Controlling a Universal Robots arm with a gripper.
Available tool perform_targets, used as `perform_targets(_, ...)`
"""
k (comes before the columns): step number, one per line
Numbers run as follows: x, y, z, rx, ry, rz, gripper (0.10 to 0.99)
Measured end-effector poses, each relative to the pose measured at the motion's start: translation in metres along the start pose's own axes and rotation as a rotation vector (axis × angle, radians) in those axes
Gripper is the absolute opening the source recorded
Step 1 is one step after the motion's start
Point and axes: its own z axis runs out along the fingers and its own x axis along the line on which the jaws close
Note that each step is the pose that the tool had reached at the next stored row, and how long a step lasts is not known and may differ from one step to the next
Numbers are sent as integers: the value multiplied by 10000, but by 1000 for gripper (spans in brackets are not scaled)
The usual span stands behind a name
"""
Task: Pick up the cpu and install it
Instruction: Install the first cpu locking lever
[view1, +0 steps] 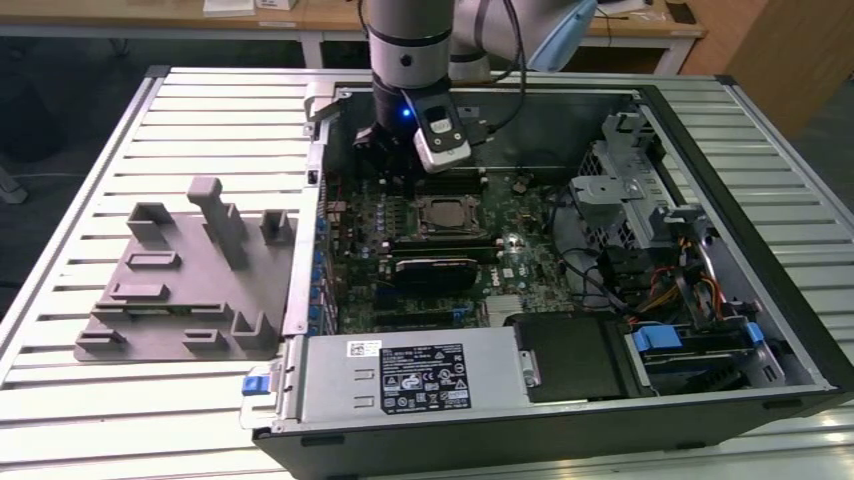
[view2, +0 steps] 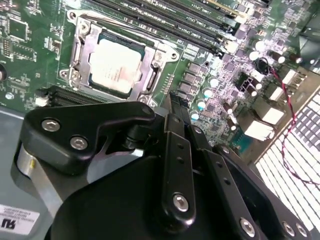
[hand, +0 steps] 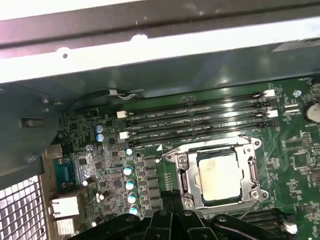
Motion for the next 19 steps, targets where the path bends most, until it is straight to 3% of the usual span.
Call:
perform_targets(2,8,-1,0,-33,3,1,106)
perform_targets(7,60,-9,-2,-389,60,8,106)
perform_targets(11,104,-16,-3,-806,125,14,106)
perform_targets(17,139,-22,-3,-1582,246,31,106)
perform_targets(19,149,-23,-3,-1778,276,35,106)
